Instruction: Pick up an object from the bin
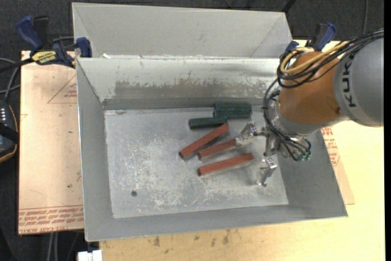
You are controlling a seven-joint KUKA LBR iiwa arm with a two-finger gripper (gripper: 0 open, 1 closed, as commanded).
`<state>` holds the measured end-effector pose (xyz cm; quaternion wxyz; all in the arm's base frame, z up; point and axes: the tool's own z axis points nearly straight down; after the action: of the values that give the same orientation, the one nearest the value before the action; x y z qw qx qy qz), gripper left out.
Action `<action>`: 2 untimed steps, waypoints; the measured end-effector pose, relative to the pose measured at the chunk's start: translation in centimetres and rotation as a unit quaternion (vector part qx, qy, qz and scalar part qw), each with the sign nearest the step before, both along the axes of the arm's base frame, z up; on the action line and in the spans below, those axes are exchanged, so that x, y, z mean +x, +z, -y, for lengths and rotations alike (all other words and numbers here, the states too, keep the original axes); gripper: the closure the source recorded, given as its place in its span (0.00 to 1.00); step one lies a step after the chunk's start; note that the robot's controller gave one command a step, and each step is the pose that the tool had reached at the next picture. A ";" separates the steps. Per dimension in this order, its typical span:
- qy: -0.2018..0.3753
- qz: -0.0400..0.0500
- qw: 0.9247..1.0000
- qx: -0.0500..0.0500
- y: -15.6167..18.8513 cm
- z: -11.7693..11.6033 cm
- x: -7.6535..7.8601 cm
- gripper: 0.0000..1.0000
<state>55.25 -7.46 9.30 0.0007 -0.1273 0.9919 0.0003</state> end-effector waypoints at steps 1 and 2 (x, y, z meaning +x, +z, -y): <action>-0.085 0.005 0.996 -0.003 -1.5 -3.8 3.0 1.00; -0.085 0.006 0.996 -0.003 -1.5 -3.8 3.0 1.00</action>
Offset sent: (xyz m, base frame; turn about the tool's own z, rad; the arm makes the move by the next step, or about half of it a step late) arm 0.0000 0.0000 0.0000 0.0000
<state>58.26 -3.65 7.83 0.0058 -0.0428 0.9991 -0.0031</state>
